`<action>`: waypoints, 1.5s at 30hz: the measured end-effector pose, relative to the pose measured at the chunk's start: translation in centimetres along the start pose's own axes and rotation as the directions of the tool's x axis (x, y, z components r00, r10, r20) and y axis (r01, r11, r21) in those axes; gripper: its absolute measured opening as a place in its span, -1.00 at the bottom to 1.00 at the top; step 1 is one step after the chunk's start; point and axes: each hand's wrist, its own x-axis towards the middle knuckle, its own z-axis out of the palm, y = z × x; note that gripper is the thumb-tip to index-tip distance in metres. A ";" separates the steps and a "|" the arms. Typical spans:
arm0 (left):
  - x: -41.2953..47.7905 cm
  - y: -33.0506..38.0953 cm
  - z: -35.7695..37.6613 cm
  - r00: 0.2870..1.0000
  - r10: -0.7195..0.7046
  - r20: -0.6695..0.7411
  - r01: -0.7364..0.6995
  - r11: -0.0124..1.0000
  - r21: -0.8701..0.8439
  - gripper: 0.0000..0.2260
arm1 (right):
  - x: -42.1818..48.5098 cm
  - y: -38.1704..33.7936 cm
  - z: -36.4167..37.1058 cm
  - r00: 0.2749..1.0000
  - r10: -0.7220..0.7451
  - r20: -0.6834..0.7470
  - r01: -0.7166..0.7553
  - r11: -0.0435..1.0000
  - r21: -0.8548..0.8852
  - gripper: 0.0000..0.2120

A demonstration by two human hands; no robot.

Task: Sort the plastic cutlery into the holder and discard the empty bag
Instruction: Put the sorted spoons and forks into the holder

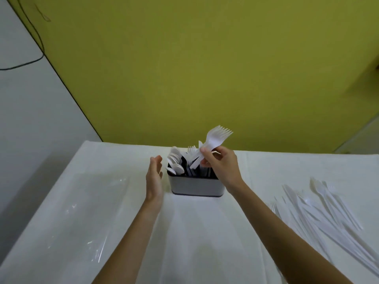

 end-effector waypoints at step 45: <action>2.2 6.1 2.9 0.916 0.295 0.273 -0.336 0.934 0.117 -0.62 | -4.3 3.3 -2.2 0.941 -0.288 -0.176 0.144 0.814 -0.562 -0.92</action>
